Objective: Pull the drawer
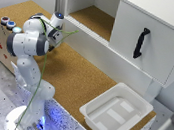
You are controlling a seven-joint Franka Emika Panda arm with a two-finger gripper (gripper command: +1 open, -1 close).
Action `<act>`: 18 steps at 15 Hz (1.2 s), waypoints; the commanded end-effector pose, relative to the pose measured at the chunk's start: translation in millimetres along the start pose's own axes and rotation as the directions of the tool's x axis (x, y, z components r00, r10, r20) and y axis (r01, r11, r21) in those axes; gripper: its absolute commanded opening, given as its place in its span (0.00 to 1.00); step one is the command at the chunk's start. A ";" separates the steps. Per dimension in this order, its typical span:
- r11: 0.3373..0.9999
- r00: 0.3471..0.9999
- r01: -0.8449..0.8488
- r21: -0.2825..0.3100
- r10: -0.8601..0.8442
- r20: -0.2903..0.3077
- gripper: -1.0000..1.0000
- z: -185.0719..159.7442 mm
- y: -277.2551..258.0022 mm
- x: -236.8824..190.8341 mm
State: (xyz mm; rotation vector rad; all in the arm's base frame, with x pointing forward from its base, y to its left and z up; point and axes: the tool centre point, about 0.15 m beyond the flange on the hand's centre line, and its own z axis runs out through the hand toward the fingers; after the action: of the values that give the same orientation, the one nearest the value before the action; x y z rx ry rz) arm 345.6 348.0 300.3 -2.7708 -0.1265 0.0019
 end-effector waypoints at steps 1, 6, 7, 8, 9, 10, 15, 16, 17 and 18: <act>0.995 1.000 0.011 0.102 -0.009 -0.023 0.00 29.6 32.7 -3.9; 0.994 1.000 -0.008 0.107 0.009 -0.011 0.00 30.5 54.0 -10.9; 0.994 1.000 -0.011 0.108 0.012 -0.011 0.00 29.9 59.3 -12.1; 0.994 1.000 -0.013 0.109 0.014 -0.011 0.00 29.2 64.3 -13.2; 0.994 1.000 -0.015 0.111 0.016 -0.013 0.00 28.6 69.1 -14.5; 0.993 1.000 -0.016 0.114 0.018 -0.013 0.00 28.4 74.6 -15.6; 0.992 1.000 -0.008 0.124 0.008 -0.002 0.00 30.4 96.4 -16.4; 0.992 1.000 -0.008 0.125 0.008 -0.003 0.00 29.7 100.5 -16.1; 0.992 1.000 -0.006 0.122 0.007 -0.001 0.00 29.0 103.4 -15.7; 0.992 1.000 -0.008 0.122 0.008 -0.003 0.00 27.8 107.6 -15.7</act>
State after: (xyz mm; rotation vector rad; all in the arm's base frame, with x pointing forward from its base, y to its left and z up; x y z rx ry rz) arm 344.5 293.5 301.5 -2.7700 -0.0877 0.0014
